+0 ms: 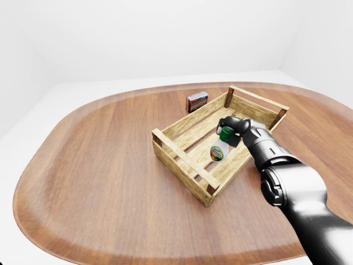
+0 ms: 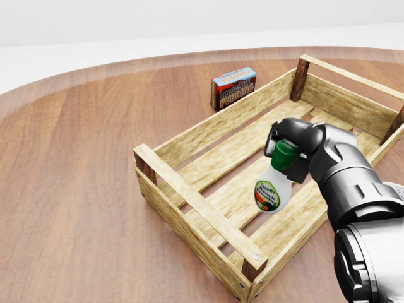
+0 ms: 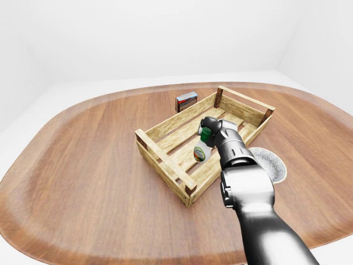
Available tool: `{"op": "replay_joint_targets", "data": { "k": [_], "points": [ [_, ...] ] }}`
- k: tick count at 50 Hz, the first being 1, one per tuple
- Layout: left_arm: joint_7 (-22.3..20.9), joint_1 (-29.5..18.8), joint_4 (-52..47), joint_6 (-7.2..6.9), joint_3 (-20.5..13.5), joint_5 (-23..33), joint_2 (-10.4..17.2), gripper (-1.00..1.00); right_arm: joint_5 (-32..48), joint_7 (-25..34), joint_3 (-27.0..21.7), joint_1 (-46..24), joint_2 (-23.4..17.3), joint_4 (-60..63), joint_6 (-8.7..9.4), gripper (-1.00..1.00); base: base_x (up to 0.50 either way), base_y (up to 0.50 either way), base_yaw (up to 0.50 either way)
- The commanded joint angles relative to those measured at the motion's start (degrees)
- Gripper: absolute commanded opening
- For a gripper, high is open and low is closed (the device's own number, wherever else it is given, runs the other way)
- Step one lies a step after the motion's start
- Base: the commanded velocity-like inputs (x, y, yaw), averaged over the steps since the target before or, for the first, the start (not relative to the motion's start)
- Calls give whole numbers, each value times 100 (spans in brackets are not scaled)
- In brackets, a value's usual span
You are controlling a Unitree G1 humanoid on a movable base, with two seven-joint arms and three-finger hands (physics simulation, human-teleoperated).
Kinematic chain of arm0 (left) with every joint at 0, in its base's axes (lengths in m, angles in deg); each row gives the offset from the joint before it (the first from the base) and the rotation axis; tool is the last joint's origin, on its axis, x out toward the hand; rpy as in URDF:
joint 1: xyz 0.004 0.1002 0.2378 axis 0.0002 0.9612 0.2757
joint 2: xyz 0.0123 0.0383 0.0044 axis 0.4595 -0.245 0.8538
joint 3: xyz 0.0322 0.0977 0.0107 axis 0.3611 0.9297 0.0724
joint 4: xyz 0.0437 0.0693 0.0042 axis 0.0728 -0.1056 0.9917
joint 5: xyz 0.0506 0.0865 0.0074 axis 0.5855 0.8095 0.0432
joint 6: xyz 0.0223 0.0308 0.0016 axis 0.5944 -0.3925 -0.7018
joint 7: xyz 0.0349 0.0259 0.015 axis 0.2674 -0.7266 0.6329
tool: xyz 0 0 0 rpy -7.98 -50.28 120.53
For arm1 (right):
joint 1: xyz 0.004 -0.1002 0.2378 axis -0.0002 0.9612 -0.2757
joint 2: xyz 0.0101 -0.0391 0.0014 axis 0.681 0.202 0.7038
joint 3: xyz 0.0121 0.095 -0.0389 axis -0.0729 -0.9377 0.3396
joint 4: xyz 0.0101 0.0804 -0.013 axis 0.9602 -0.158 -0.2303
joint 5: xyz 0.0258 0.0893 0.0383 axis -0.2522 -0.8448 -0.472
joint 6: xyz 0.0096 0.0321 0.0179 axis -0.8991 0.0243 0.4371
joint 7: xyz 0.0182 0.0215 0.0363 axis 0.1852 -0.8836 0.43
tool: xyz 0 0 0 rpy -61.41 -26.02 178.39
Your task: Pick up the salad dressing and put it in the tray.
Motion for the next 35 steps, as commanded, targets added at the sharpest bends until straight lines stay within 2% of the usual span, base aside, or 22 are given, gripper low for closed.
{"op": "replay_joint_targets", "data": {
  "k": [1, 7, 35],
  "points": [
    [-28, -1, 38, 0, 57, 61, -33, 100, 247, -243, -167, 97, -235, 52, 0, -100, 0, 0, 0],
    [-29, 1, -17, 0, 66, 60, -63, 100, 203, -192, -174, -1, -495, 69, 0, -100, 0, 0, 0],
    [82, -60, -116, 0, 58, 14, -10, 100, 302, -54, -100, -76, -872, 79, 0, -100, 0, 0, 0]
  ]
}}
